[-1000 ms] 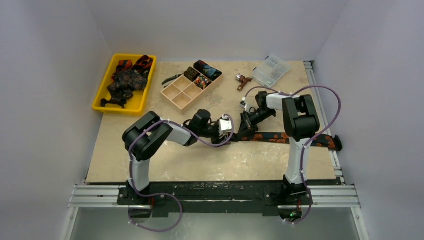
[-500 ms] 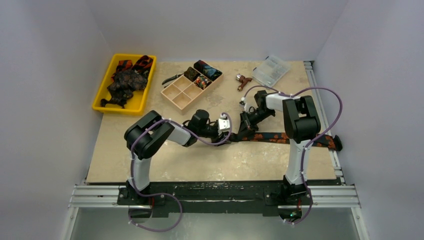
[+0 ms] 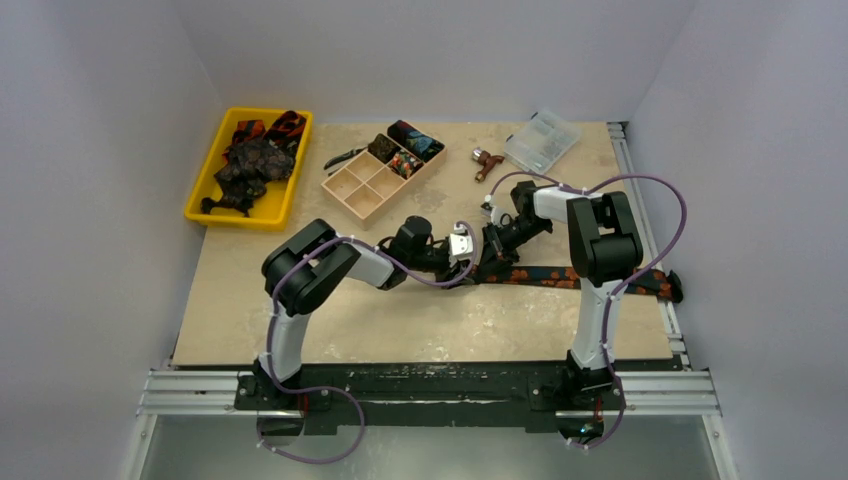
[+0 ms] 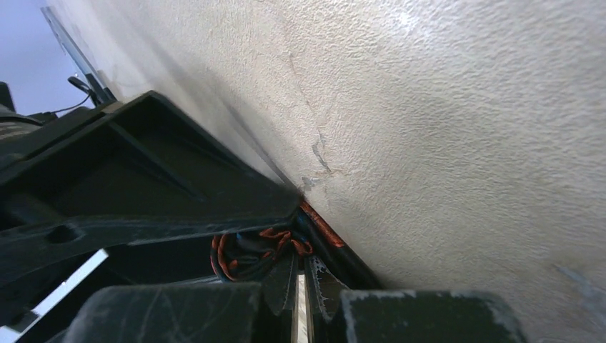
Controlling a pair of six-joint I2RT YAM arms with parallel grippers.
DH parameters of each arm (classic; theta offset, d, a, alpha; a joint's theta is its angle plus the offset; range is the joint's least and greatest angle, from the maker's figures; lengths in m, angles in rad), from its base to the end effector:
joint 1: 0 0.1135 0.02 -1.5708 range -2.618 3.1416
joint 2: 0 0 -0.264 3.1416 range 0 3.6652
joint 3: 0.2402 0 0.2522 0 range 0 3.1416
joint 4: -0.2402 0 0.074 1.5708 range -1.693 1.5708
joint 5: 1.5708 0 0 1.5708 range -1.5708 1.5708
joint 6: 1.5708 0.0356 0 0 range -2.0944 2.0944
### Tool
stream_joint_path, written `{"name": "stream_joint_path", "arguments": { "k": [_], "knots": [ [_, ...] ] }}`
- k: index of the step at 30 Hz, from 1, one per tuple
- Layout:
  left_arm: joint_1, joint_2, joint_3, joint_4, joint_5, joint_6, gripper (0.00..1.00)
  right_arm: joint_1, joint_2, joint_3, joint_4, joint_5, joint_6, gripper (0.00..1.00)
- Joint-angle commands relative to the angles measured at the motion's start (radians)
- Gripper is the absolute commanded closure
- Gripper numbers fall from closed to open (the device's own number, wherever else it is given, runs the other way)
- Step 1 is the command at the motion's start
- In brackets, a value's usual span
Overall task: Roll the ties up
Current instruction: Roll the tie at the center of the board.
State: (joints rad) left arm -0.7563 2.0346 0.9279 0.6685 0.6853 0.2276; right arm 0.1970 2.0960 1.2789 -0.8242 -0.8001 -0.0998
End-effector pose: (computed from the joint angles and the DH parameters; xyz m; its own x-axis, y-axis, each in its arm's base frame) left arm 0.2707 -0.2863 0.1143 -0.0867 0.3220 -0.9428 0.9934 0.0998 -0.0573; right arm 0.3449 0.0949 0.1058 -0.9647 -0.2633 -0.0012 -0.1838 0.6702 0.7191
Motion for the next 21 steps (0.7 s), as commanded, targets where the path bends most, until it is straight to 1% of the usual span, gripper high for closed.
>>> {"name": "stream_joint_path", "arguments": {
  "k": [1, 7, 10, 17, 21],
  "knots": [
    [-0.029, 0.050, 0.018, 0.038, -0.007, 0.042, 0.54, 0.022, 0.044, -0.028, 0.106, 0.243, -0.089, 1.00],
    [-0.028, 0.032, -0.023, 0.033, 0.008, 0.106, 0.53, 0.023, 0.052, -0.025, 0.100, 0.237, -0.113, 1.00],
    [-0.027, 0.001, -0.054, 0.054, 0.014, 0.101, 0.55, 0.025, 0.057, -0.019, 0.097, 0.238, -0.117, 1.00],
    [-0.004, -0.065, -0.133, 0.105, 0.027, 0.089, 0.51, 0.026, 0.058, -0.020, 0.096, 0.233, -0.123, 1.00],
    [-0.001, -0.070, -0.123, 0.121, 0.038, 0.074, 0.54, 0.028, 0.058, -0.024, 0.094, 0.234, -0.127, 1.00]
  ]
}}
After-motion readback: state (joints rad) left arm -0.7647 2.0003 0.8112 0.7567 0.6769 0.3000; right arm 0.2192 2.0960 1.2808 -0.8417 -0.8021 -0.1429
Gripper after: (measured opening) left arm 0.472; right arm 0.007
